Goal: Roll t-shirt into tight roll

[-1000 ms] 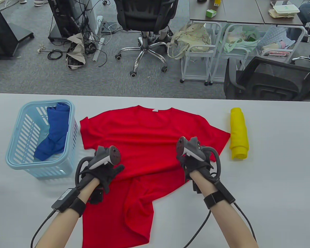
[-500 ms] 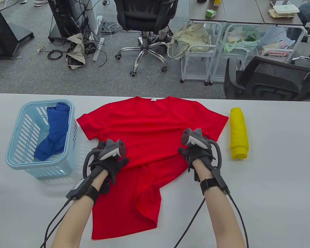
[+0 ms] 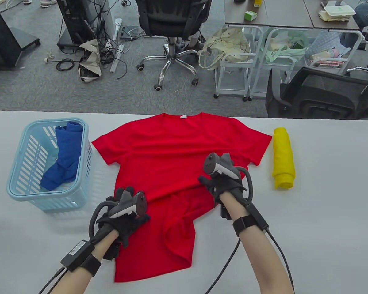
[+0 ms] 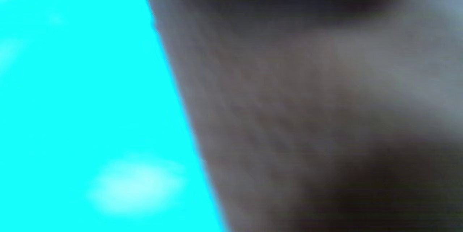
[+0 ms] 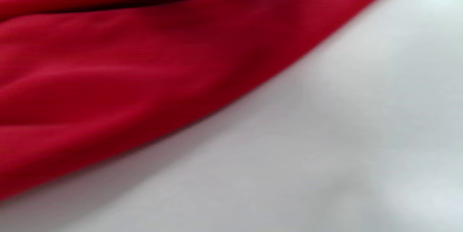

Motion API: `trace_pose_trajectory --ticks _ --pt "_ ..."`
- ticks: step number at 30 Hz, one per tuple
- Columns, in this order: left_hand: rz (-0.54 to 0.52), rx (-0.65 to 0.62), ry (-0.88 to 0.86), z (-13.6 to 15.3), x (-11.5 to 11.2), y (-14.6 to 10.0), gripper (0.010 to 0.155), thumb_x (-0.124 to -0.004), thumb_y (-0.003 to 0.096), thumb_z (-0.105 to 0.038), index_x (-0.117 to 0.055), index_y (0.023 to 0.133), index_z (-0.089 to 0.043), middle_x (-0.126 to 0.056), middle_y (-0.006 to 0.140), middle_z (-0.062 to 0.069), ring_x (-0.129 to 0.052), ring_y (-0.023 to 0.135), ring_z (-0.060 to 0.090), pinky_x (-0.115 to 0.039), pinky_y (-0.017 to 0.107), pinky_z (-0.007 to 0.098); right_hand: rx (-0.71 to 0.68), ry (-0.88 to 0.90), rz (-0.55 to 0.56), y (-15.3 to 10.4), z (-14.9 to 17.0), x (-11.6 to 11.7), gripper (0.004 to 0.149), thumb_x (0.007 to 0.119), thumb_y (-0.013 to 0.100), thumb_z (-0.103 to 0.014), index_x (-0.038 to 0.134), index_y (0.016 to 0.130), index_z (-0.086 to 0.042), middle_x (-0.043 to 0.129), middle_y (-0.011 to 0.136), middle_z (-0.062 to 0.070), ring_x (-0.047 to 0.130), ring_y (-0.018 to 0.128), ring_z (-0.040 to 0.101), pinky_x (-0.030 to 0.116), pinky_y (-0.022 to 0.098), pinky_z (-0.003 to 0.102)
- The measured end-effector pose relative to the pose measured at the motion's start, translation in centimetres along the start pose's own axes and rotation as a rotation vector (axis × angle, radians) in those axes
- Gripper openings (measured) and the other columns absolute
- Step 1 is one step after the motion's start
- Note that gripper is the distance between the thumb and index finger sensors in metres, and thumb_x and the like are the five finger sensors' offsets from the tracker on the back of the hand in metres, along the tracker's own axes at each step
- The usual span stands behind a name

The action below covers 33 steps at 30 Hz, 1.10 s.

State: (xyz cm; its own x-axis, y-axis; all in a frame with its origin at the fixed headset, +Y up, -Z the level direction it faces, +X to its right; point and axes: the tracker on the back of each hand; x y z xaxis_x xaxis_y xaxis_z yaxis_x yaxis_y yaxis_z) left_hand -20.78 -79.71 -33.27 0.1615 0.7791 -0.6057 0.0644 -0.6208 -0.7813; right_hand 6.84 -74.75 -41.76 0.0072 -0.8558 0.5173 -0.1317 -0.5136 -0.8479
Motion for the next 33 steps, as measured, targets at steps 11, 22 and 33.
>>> trace_pose_trajectory --ticks 11,22,33 --pt "0.015 -0.007 -0.013 0.4 -0.5 0.2 0.081 -0.018 0.0384 -0.070 0.021 0.099 -0.033 0.025 0.109 0.012 0.012 0.103 0.045 -0.009 0.075 0.065 -0.085 -0.214 -0.145 -1.0 -3.9 3.8 0.097 0.052 0.055 -0.068 -0.016 0.105 -0.021 -0.017 0.109 0.019 -0.006 0.104 0.050 0.017 0.074 0.063" --pt "0.033 -0.019 -0.032 0.4 -0.5 0.2 0.081 -0.018 0.0379 -0.070 0.023 0.097 -0.033 0.028 0.106 0.012 0.016 0.101 0.045 -0.006 0.073 0.065 0.088 -0.070 -0.212 -8.7 11.3 6.6 0.105 0.072 0.052 -0.059 -0.009 0.107 -0.021 -0.013 0.110 0.020 -0.004 0.104 0.052 0.018 0.073 0.065" --pt "0.043 -0.033 -0.041 0.5 -0.5 0.3 0.081 -0.018 0.0377 -0.070 0.024 0.096 -0.032 0.030 0.105 0.012 0.019 0.099 0.045 -0.003 0.072 0.066 0.091 0.094 -0.061 -11.8 12.2 3.3 0.090 0.065 0.057 -0.055 0.009 0.114 -0.014 0.007 0.117 0.023 0.018 0.108 0.054 0.033 0.073 0.063"
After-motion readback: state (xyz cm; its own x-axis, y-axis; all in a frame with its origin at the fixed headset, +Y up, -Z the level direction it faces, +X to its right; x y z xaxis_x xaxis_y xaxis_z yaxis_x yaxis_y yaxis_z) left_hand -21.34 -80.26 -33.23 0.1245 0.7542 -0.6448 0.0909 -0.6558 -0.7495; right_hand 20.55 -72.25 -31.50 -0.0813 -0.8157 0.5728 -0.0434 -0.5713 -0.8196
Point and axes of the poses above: the tracker on the back of each hand, its own z axis roughly to the little-finger side, its own y axis roughly from the wrist to the fingertips, x = y × z
